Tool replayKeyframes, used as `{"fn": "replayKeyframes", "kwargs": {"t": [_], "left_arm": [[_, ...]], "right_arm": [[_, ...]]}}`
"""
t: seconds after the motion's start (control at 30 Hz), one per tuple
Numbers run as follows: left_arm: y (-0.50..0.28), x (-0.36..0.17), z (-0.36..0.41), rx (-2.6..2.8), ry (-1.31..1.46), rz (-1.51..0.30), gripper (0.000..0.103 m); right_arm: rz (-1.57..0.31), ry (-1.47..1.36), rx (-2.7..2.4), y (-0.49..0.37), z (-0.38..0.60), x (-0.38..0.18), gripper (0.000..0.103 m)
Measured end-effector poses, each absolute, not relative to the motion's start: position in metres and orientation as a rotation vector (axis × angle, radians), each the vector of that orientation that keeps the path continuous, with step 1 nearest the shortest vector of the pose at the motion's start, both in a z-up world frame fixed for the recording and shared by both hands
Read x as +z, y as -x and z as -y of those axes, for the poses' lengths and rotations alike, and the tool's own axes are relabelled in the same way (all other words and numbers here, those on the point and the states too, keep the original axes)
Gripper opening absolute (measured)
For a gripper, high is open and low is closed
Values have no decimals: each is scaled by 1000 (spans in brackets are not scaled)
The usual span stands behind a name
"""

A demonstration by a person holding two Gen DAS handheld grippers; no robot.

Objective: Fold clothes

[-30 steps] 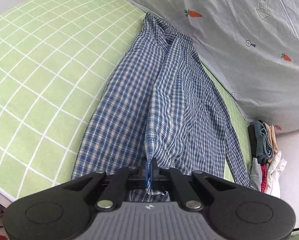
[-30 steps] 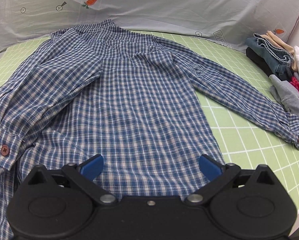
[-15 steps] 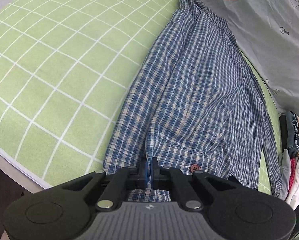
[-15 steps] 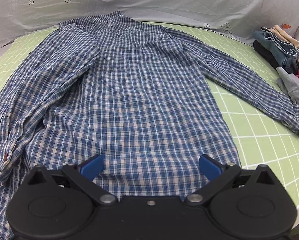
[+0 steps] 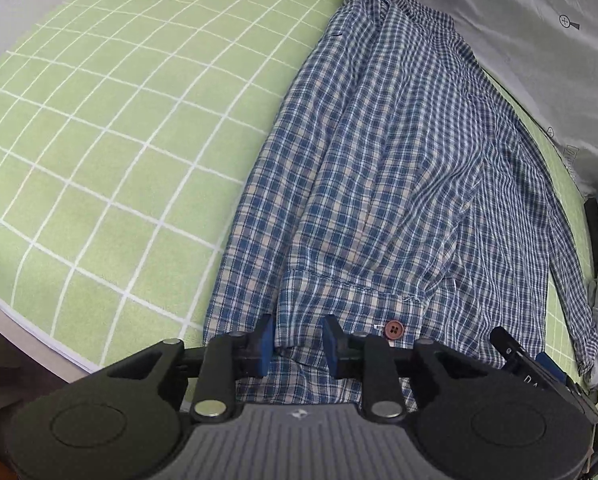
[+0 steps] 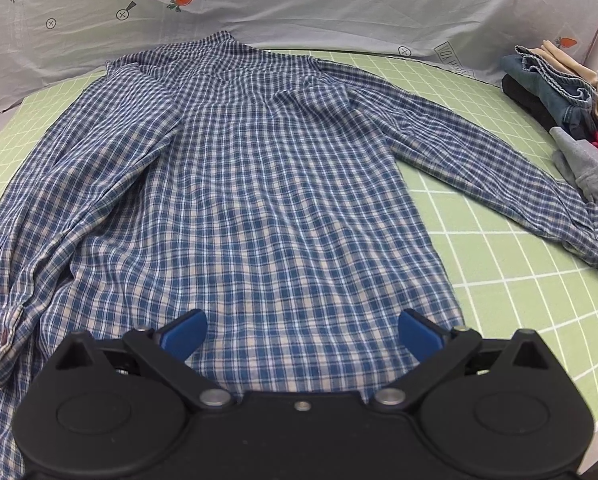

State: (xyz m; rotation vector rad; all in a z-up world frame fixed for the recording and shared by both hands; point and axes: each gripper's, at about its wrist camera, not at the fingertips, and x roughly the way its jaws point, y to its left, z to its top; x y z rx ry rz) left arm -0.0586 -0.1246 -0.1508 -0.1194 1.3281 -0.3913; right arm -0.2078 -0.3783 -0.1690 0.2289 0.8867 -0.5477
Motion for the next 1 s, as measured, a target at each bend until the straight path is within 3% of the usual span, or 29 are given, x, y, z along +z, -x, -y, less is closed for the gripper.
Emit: {"fn": "replayKeyframes", "kwargs": {"t": [0.1,0.33,0.77,1.0], "left_arm": [[56,-139,134,-378,52,-1291,36],[46,-119,163,-353,-89,-1193,54],[-28,-145,226,-363,-239,-1165,64],[-79,-164,260,-423,-283,-1148,77]], "right_arm": [[-878,-236,-562,209,389,-169,103],[-864,-301,-656,217,433,-172,103],[-775,-521,-960,235,533,-184,103],[-643,-638,-1176,236,595,-184,103]]}}
